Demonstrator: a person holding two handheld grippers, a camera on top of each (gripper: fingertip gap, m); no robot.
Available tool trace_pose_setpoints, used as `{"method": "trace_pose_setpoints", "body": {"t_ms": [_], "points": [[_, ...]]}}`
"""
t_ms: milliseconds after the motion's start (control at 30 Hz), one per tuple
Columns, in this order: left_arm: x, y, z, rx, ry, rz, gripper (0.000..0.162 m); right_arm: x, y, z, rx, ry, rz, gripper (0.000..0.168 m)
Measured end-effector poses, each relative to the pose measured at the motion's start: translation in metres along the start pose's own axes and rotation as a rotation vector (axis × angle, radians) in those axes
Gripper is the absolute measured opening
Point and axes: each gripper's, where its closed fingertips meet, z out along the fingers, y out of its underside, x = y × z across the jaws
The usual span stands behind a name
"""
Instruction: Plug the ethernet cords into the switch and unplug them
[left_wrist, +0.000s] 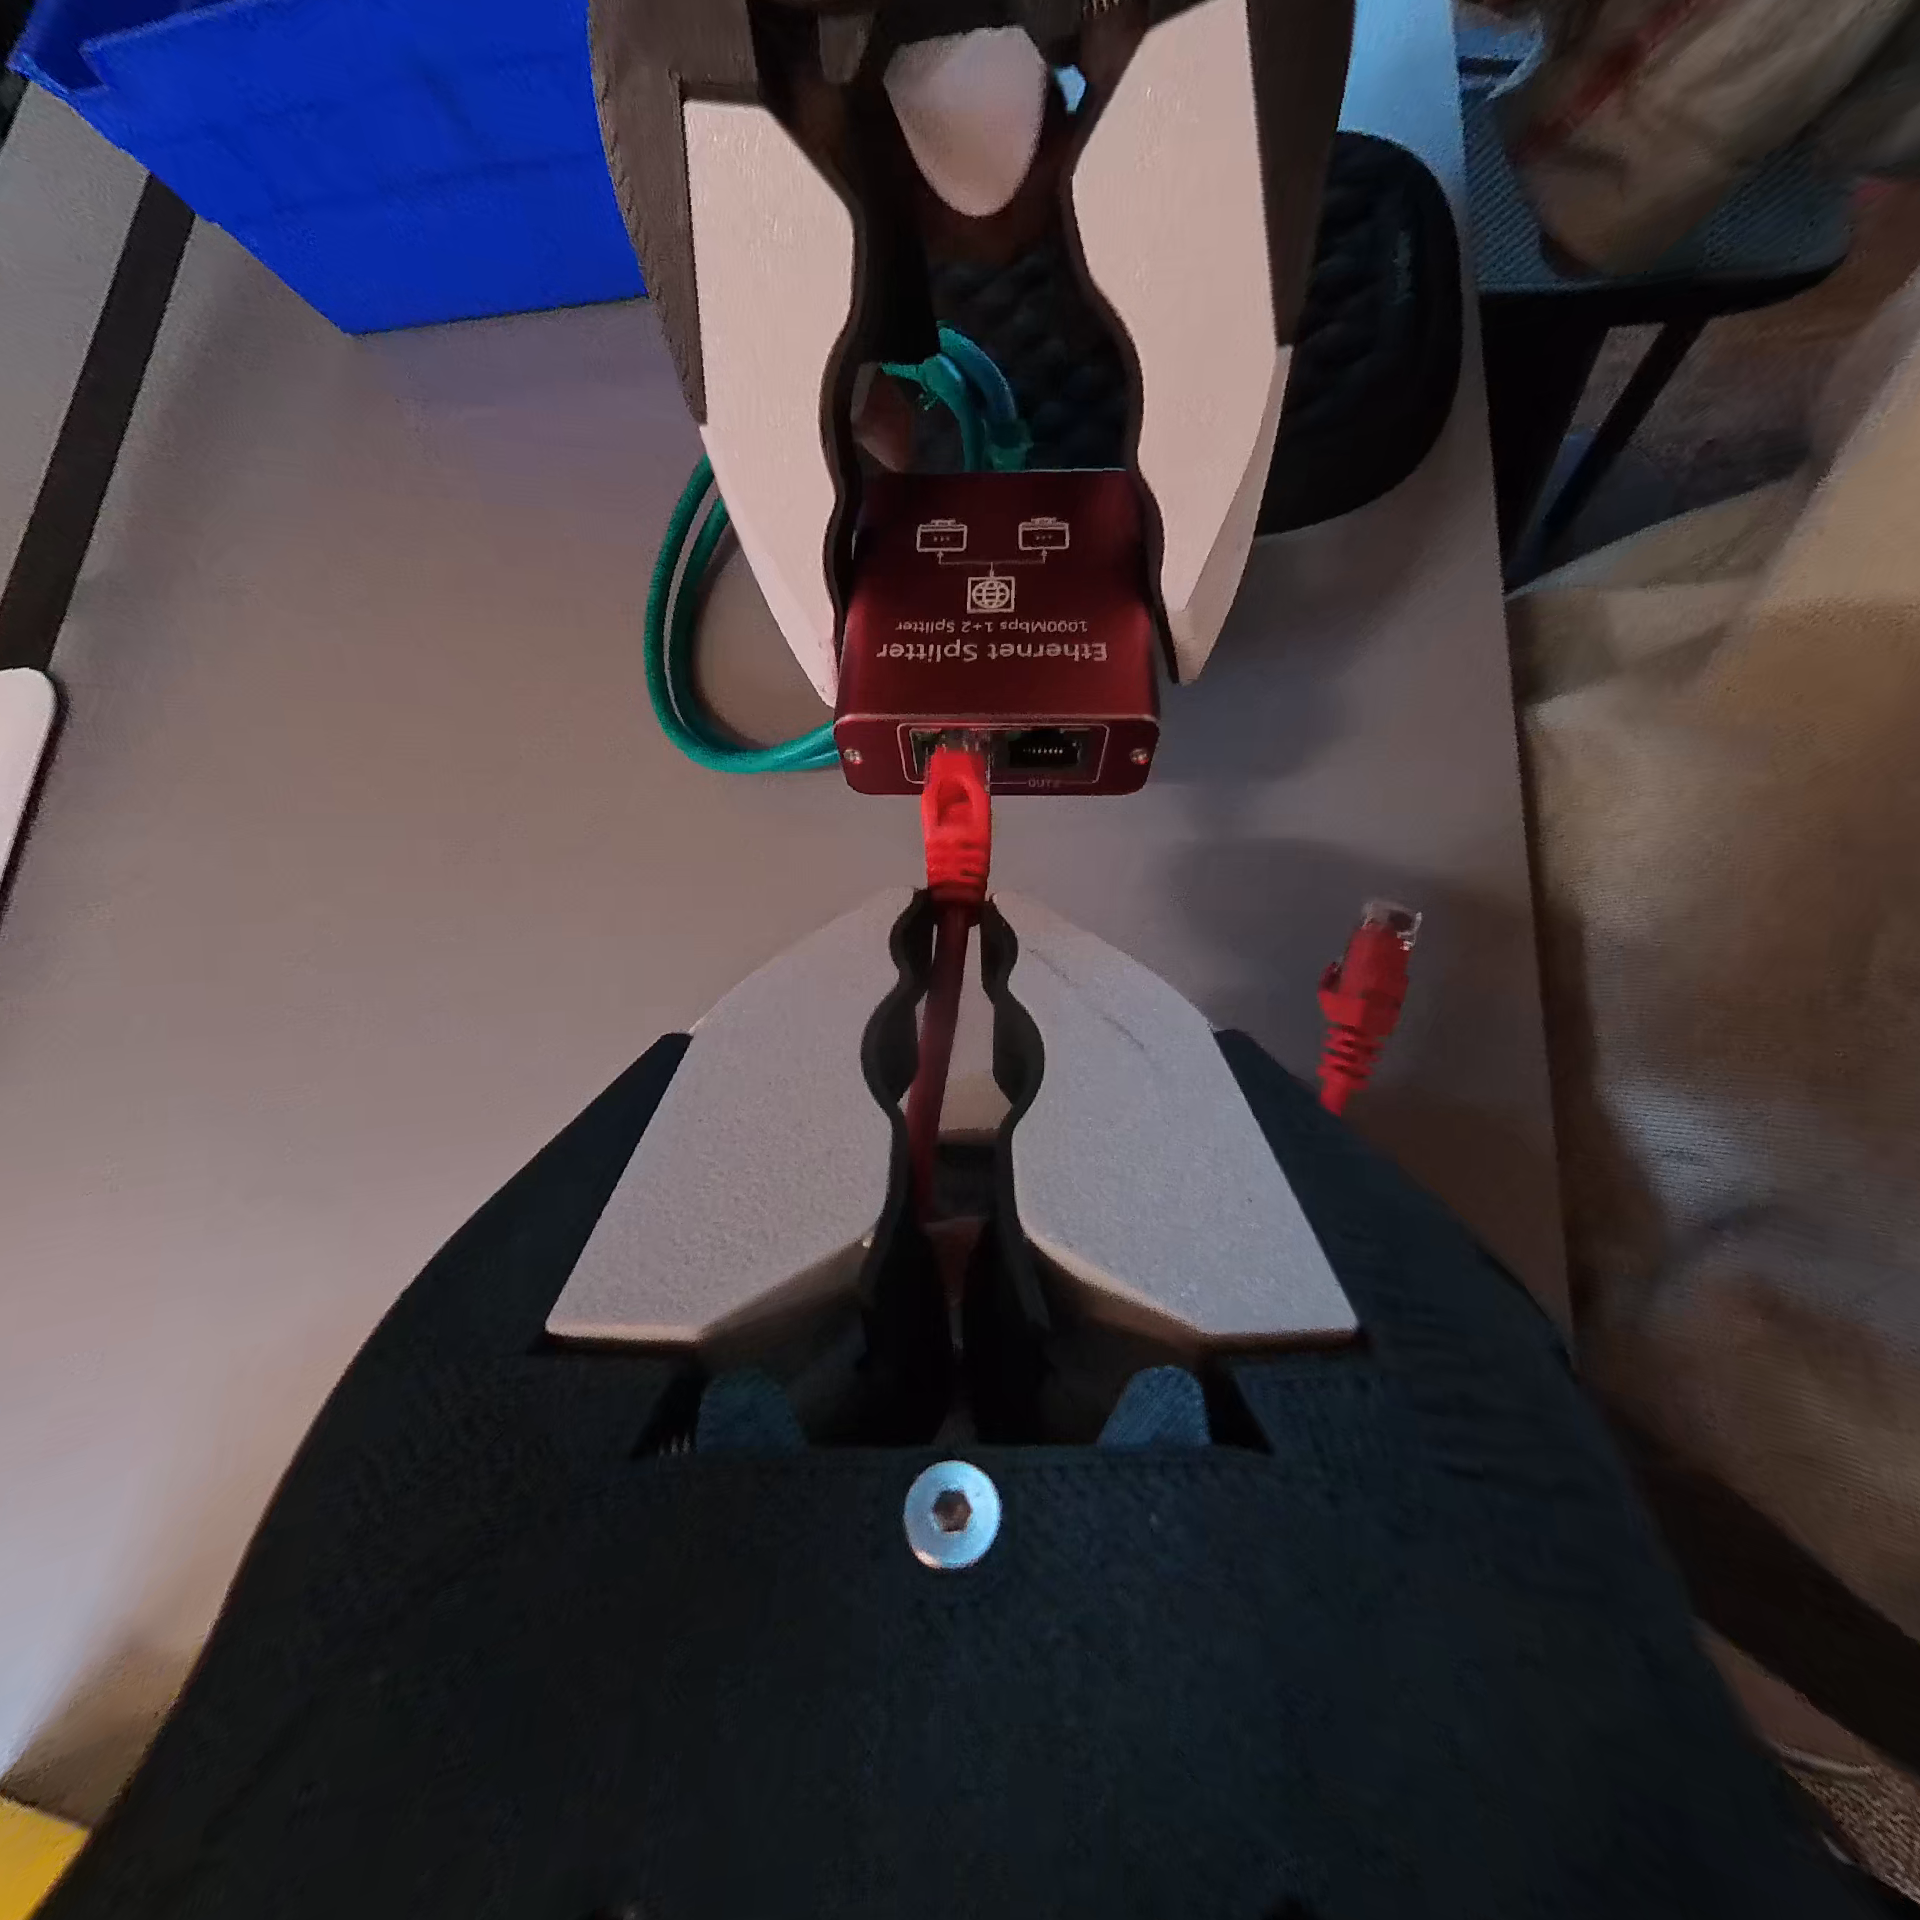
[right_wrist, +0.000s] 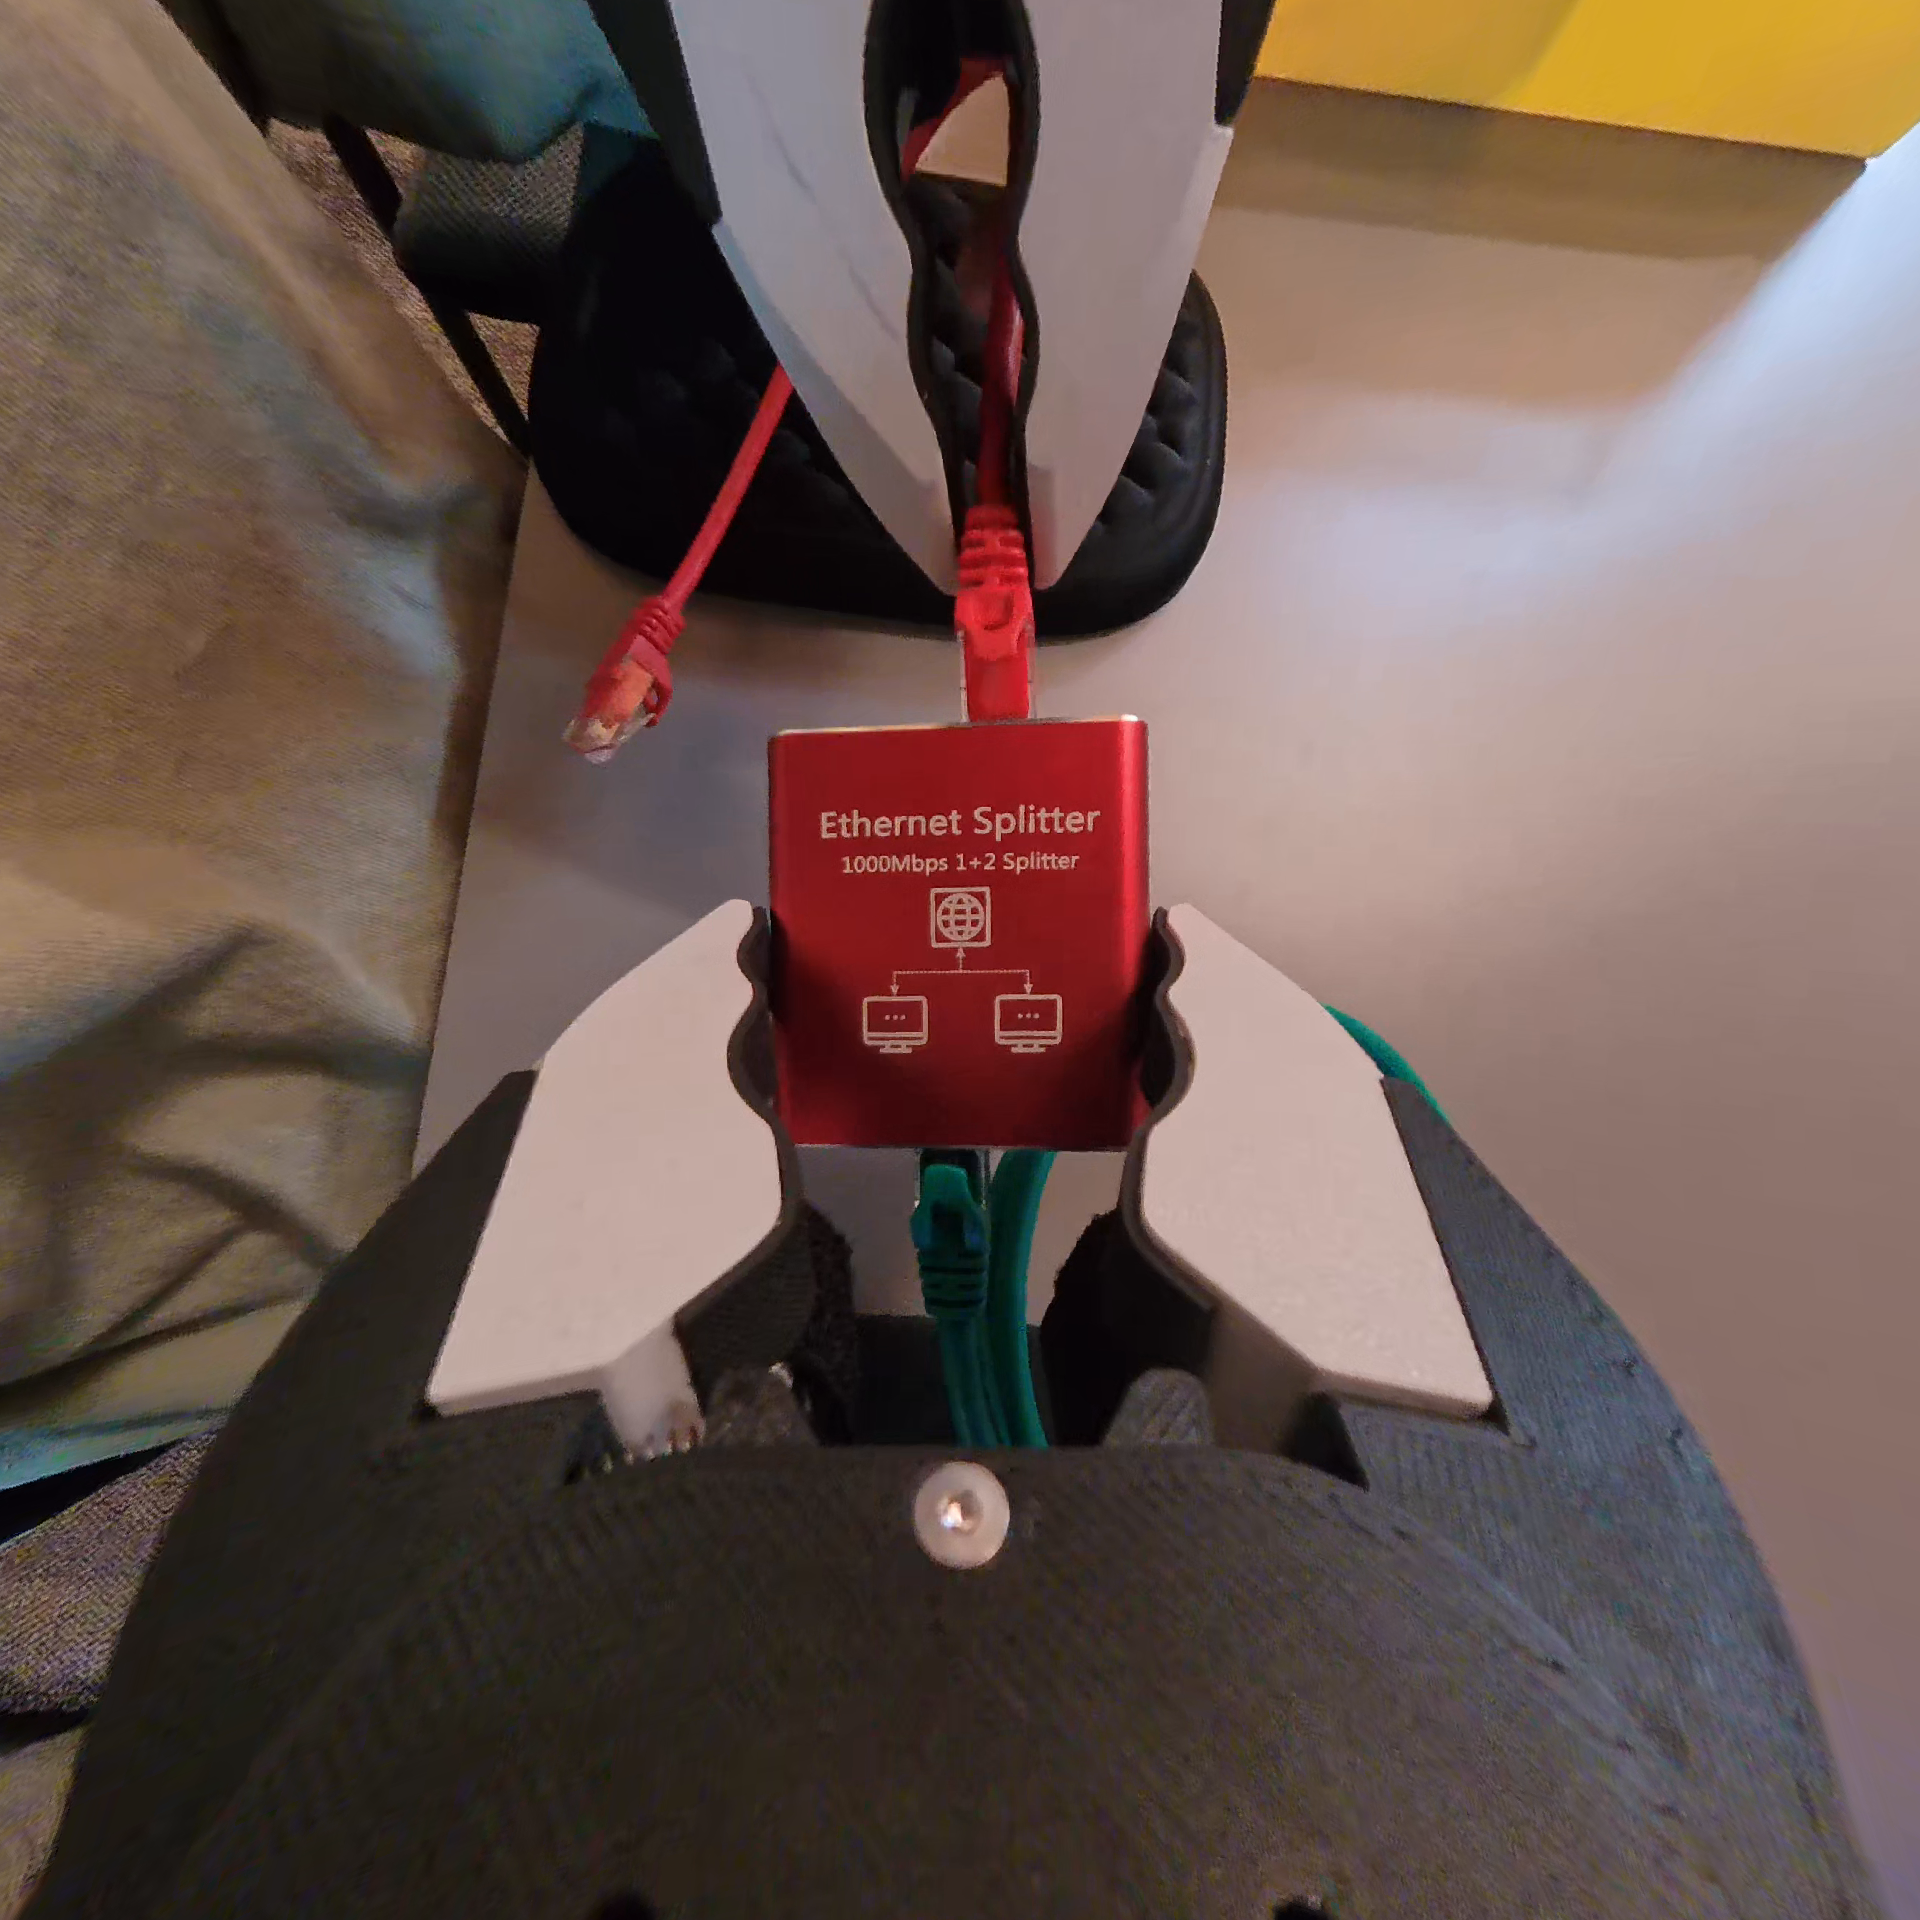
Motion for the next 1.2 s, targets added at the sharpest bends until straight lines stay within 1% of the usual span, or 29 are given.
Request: {"method": "trace_pose_setpoints", "body": {"t_ms": [300,367,533,700,800,867,900,967,1000,1067,1100,1200], "points": [[0.0,-0.001,0.0,0.007,0.005,0.011,0.008,0.0,0.0,0.001,0.016,0.017,-0.001,0.069],[0.001,-0.003,-0.001,0.014,0.014,0.041,0.008,0.0,-0.002,0.0,0.017,0.02,-0.023,0.069],[0.003,-0.003,0.005,-0.007,0.03,0.062,0.008,0.0,0.006,0.007,-0.068,0.027,-0.066,0.069],[0.003,0.004,0.01,-0.044,0.039,0.056,0.008,0.001,0.009,0.012,-0.073,0.036,-0.061,0.069],[0.001,0.007,0.013,-0.064,0.042,0.067,0.009,0.001,0.013,0.013,-0.108,0.034,-0.061,0.069],[-0.006,0.005,0.013,-0.058,0.013,0.047,0.009,0.006,0.014,0.011,-0.125,0.062,-0.047,0.07],[-0.012,0.001,0.011,-0.036,-0.024,0.03,0.012,0.01,0.012,0.009,-0.112,0.073,-0.026,0.07],[-0.028,-0.009,0.001,0.033,-0.128,-0.002,0.04,0.018,0.014,0.003,-0.088,0.096,0.021,0.07],[-0.034,-0.013,-0.008,0.069,-0.174,-0.028,0.052,0.025,0.021,0.0,-0.121,0.127,0.04,0.07],[-0.046,-0.016,-0.034,0.148,-0.281,-0.081,0.07,0.032,0.038,-0.002,-0.193,0.151,0.083,0.07],[-0.052,-0.015,-0.051,0.189,-0.342,-0.11,0.074,0.032,0.043,-0.001,-0.197,0.142,0.105,0.07],[-0.067,0.007,-0.111,0.269,-0.522,-0.221,0.075,0.033,0.047,0.004,-0.168,0.125,0.147,0.07]]}}
